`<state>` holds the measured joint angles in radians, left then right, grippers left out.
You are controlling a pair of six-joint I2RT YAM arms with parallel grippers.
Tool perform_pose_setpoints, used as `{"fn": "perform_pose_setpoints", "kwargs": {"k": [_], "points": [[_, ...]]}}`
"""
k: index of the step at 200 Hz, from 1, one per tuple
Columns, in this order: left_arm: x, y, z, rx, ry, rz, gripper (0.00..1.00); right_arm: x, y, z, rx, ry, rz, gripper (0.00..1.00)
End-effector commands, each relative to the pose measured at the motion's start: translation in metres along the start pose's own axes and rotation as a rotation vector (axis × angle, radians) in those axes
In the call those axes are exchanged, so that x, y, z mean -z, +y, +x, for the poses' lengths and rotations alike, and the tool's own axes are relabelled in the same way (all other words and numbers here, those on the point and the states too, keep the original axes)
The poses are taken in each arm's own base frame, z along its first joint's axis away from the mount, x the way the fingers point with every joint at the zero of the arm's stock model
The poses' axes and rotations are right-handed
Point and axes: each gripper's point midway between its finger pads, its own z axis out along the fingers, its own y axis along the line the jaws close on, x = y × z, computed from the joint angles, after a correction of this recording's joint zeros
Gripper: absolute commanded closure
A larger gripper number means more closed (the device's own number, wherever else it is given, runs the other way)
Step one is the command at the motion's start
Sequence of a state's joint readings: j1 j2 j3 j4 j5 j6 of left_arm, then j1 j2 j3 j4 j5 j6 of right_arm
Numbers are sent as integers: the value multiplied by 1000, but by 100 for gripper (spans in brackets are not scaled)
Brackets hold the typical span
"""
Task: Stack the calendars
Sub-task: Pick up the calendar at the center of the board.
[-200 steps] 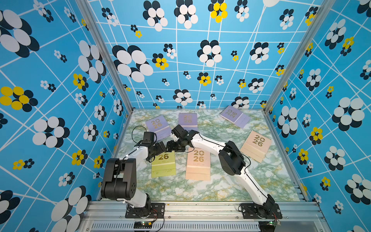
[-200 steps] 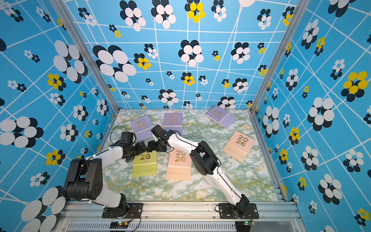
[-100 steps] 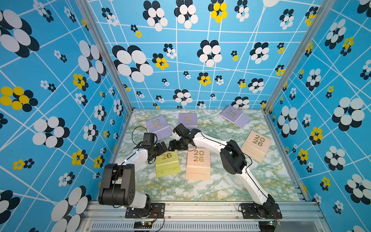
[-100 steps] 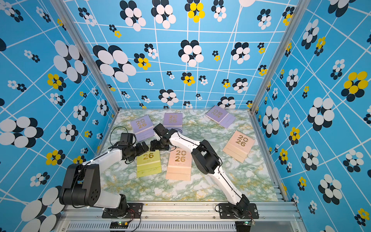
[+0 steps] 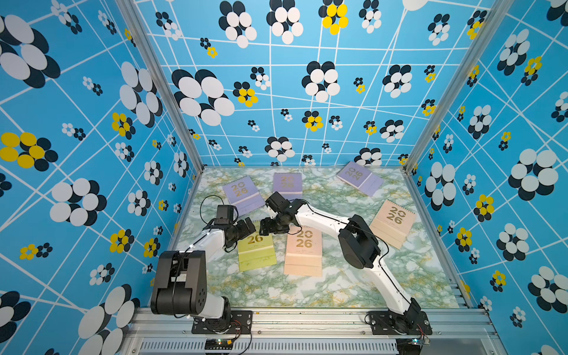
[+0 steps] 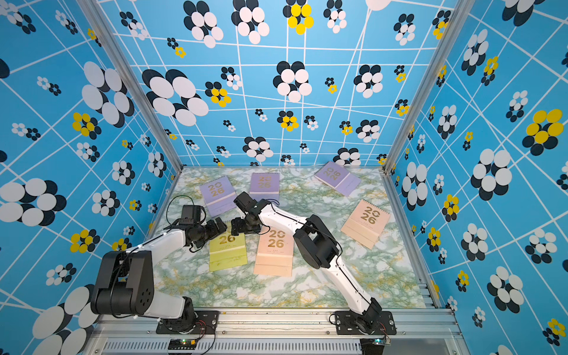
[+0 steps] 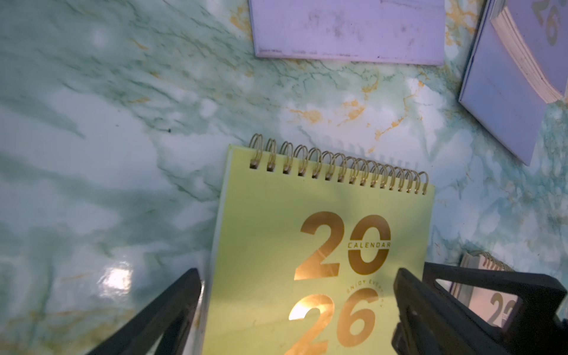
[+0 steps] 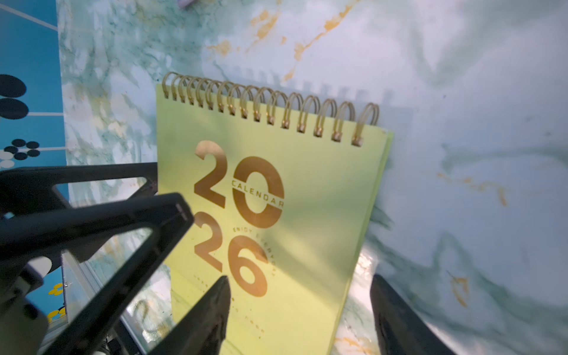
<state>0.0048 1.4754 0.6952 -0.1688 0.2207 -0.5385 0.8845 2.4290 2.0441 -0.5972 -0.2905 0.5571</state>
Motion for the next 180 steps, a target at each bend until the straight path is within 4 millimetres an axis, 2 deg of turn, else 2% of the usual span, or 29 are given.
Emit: {"fn": "perform_pose_setpoints", "kwargs": {"k": [1,46,69,135,180], "points": [[-9,5,11,-6,37,9,0,-10,-7,26,-22,80,27,27],[-15,2,14,0,50,42,0,-18,2,32,-35,100,-16,27],[-14,1,15,-4,51,50,0,-17,16,29,-37,89,-89,29],[-9,-5,15,-23,38,85,0,28,57,5,17,-42,-240,34],[-8,-9,13,-30,30,107,0,41,63,-1,23,-92,-266,37]]}}
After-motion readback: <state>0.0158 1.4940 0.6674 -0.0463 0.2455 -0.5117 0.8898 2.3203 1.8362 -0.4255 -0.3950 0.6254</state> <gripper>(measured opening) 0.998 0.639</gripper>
